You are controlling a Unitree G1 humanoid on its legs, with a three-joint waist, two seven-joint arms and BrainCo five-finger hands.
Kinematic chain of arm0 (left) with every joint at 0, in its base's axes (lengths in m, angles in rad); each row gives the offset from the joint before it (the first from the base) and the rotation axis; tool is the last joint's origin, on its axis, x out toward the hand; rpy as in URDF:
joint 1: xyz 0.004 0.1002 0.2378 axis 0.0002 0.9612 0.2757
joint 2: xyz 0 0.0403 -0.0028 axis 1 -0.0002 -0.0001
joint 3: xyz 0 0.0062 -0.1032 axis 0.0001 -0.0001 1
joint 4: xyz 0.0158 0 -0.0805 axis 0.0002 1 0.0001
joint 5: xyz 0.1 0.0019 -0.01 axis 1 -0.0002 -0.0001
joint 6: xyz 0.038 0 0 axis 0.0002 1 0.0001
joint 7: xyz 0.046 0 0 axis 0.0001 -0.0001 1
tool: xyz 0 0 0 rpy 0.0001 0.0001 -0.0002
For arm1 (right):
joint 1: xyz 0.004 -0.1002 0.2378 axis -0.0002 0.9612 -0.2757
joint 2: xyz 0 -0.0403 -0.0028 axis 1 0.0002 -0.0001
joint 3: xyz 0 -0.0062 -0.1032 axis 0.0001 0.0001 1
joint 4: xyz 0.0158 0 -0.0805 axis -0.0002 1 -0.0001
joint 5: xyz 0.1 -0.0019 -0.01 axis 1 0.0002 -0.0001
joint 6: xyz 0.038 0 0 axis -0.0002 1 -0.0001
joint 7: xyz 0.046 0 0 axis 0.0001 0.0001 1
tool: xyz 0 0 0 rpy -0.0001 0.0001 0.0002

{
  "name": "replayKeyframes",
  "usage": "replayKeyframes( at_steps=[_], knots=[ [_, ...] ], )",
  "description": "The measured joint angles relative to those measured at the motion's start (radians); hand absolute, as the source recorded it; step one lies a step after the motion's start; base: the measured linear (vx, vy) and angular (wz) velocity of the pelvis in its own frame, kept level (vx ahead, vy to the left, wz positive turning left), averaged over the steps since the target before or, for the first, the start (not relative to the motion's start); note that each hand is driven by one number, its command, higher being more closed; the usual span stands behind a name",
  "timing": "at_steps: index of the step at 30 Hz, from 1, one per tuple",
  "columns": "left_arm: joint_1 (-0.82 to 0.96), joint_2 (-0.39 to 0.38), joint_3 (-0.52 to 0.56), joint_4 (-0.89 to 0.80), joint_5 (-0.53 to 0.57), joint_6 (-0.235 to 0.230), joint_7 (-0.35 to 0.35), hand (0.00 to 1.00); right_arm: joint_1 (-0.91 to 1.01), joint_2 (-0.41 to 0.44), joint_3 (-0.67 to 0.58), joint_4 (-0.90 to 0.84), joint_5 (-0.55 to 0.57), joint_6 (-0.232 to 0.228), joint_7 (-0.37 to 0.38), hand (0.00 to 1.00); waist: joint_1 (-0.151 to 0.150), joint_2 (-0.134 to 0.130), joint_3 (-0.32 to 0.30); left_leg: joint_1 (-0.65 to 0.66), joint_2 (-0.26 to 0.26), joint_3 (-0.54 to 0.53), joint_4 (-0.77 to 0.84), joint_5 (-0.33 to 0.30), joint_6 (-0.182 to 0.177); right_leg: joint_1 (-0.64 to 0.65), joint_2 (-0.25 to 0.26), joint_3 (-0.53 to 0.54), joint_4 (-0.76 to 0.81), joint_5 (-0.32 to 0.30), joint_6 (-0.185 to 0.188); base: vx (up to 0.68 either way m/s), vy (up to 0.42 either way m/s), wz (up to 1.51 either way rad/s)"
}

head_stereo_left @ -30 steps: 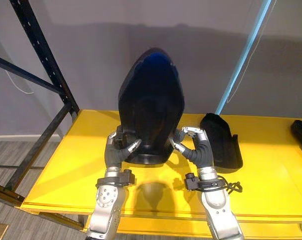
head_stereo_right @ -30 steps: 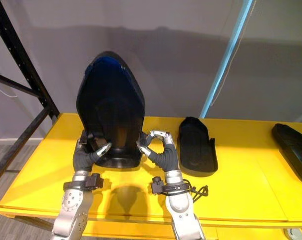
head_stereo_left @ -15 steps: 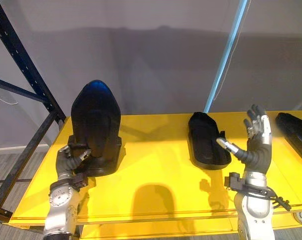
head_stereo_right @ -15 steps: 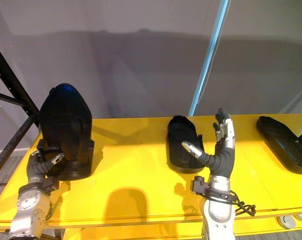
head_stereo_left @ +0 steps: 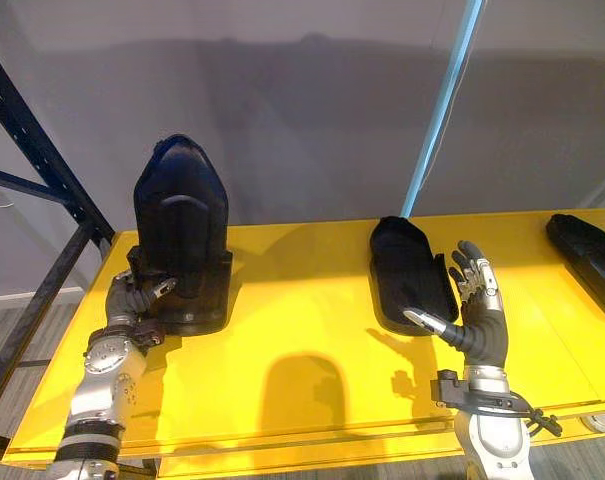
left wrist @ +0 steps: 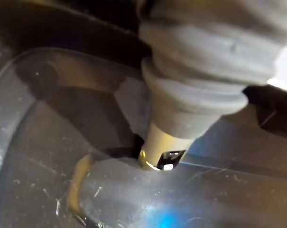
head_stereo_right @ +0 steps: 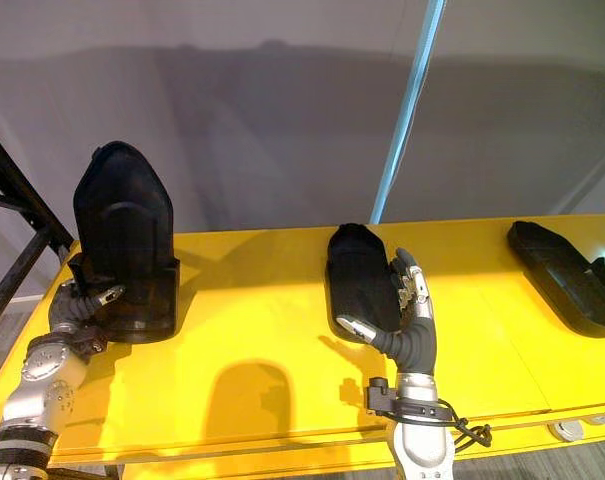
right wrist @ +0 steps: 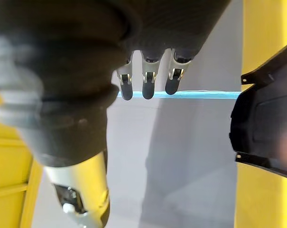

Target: Walk over and take plastic housings, then place them on the shelf

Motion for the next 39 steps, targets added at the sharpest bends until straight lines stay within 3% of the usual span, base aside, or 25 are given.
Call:
replayKeyframes(
  at_steps=[6, 7, 13, 22, 26, 31, 39],
  knots=[
    [0.000, 0.051, -0.032, 0.033, -0.037, 0.013, -0.035, 1.00, 0.030, -0.010, 0.038, 0.002, 0.005, 0.009, 0.000, 0.00, 0.000, 0.009, 0.006, -0.008, 0.000, 0.000, 0.001, 0.001, 0.001, -0.008, 0.000, 0.000, 0.000, 0.001, 0.000, 0.00, 0.000, 0.00],
    [0.000, 0.064, -0.049, 0.043, -0.037, 0.018, -0.037, 0.00, 0.030, -0.010, 0.038, 0.002, 0.005, 0.011, 0.000, 0.00, 0.000, 0.012, 0.009, -0.008, 0.000, 0.000, 0.001, 0.001, 0.001, -0.008, 0.000, 0.000, 0.000, 0.001, 0.000, 0.00, 0.000, 0.00],
    [0.000, 0.086, -0.091, 0.072, -0.033, 0.053, -0.051, 0.00, 0.044, -0.024, 0.066, 0.003, 0.005, 0.015, -0.003, 0.00, 0.000, 0.018, 0.024, -0.011, 0.000, -0.001, 0.000, 0.001, 0.001, -0.010, 0.002, 0.000, 0.000, 0.001, 0.000, 0.00, 0.000, 0.00],
    [0.001, 0.095, -0.088, 0.071, -0.034, 0.053, -0.030, 0.00, 0.073, -0.022, 0.076, 0.003, 0.004, 0.018, -0.003, 0.00, -0.003, 0.018, 0.033, -0.005, 0.001, 0.000, -0.001, 0.001, 0.001, -0.005, 0.002, 0.000, 0.000, 0.001, 0.000, 0.00, 0.000, 0.00],
    [0.001, 0.080, -0.088, 0.068, -0.043, 0.053, 0.011, 0.00, 0.075, -0.019, 0.086, 0.003, 0.002, 0.024, -0.003, 0.00, -0.011, 0.018, 0.033, -0.003, 0.001, -0.001, -0.001, 0.001, 0.000, -0.003, 0.002, 0.000, 0.000, 0.001, 0.000, 0.00, 0.000, 0.00],
    [0.001, 0.043, -0.085, 0.004, -0.136, 0.048, 0.050, 0.00, 0.078, -0.018, 0.098, 0.003, -0.003, 0.033, -0.003, 0.00, -0.010, 0.017, 0.034, -0.001, 0.001, 0.000, -0.001, 0.001, 0.000, -0.002, 0.002, 0.000, 0.000, 0.001, 0.000, 0.00, 0.000, 0.00],
    [-0.024, 0.020, 0.036, -0.065, -0.111, 0.029, 0.110, 0.00, 0.087, -0.016, 0.105, 0.015, -0.004, 0.034, 0.011, 0.00, -0.020, 0.017, 0.034, 0.014, 0.001, 0.000, -0.004, 0.001, 0.000, 0.013, 0.003, -0.001, -0.001, 0.001, 0.000, 0.00, 0.000, 0.00]
  ],
)
